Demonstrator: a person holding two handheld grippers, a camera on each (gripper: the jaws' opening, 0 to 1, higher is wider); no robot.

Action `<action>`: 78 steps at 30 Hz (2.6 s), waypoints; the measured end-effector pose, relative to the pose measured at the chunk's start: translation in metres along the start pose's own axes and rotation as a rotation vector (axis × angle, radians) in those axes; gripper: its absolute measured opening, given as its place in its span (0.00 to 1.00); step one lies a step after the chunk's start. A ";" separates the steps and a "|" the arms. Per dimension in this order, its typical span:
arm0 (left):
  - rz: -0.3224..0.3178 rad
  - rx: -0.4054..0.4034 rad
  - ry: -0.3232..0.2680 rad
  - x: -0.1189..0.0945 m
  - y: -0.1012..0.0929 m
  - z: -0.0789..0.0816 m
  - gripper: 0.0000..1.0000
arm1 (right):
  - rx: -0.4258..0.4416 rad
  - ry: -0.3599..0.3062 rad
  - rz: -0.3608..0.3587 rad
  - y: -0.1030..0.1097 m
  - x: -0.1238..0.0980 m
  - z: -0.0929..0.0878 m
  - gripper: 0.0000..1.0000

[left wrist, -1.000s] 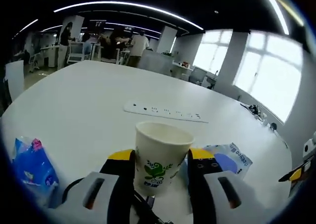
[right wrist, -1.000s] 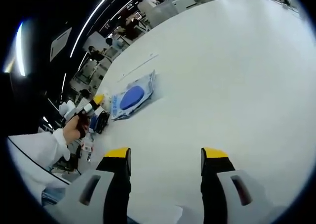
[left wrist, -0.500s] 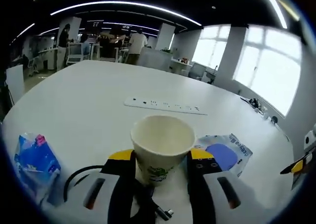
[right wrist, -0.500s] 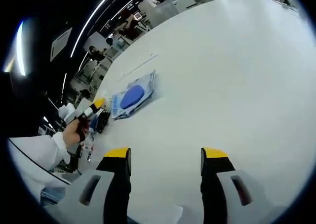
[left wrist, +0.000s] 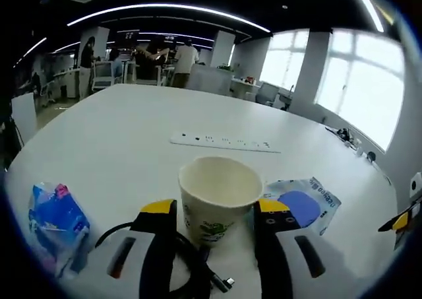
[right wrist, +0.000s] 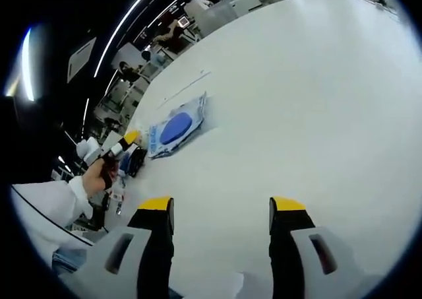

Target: Arrange the tabletop items into an orderly group along one side of the table until the central work area is clear of visible clutter.

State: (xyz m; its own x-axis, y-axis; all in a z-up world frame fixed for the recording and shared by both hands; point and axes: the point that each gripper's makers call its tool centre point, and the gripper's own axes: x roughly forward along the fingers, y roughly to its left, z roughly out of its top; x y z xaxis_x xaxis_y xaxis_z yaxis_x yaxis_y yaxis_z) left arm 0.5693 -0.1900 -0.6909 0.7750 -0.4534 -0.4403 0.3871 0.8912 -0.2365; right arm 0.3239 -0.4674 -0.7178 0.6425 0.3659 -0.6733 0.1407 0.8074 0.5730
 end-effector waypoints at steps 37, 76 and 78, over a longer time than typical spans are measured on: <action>-0.062 0.211 0.133 -0.031 -0.001 -0.030 0.80 | 0.022 0.000 0.034 0.004 0.004 -0.008 0.57; -0.096 0.335 0.278 -0.075 0.022 -0.056 0.74 | -0.451 -0.062 0.243 0.115 0.013 0.058 0.61; -0.098 0.331 0.270 -0.076 0.021 -0.053 0.74 | -0.478 -0.060 0.248 0.118 0.013 0.065 0.61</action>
State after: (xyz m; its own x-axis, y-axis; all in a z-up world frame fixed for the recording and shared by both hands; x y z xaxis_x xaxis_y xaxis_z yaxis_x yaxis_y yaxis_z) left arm 0.4923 -0.1376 -0.7087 0.5850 -0.4844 -0.6505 0.6260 0.7797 -0.0176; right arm 0.3976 -0.3977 -0.6286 0.6570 0.5564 -0.5087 -0.3701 0.8259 0.4254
